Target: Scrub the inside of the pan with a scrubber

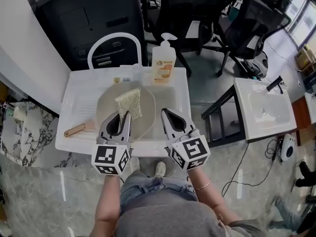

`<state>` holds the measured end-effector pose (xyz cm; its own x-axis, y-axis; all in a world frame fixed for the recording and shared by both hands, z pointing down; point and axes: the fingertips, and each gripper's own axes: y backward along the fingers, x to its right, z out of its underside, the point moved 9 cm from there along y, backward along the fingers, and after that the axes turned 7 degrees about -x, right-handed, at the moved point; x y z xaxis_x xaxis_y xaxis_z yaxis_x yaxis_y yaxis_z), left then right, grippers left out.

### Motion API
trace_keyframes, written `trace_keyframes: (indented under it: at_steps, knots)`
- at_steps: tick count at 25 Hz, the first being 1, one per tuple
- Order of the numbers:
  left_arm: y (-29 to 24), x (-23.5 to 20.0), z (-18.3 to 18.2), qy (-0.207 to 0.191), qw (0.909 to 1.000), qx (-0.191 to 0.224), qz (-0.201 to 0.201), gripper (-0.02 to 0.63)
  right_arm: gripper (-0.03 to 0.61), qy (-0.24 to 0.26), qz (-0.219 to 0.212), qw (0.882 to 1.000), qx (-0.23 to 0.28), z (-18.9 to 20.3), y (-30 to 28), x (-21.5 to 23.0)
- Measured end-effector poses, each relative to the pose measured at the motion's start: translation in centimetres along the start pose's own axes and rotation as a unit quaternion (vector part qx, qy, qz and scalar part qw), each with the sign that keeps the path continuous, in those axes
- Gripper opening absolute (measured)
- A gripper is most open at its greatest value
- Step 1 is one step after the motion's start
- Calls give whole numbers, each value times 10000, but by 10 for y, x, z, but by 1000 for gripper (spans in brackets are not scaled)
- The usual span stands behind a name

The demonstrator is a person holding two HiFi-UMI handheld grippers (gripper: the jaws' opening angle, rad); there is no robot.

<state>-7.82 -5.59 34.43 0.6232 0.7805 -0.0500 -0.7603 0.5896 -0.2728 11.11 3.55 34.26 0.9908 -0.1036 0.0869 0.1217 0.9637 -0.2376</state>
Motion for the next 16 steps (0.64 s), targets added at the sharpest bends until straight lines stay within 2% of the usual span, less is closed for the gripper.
trace_keyframes:
  at_steps: [16]
  knots:
    - [8, 8, 0, -3, 9999, 137, -97, 67, 9, -26, -67, 10000, -14, 9, 7, 1]
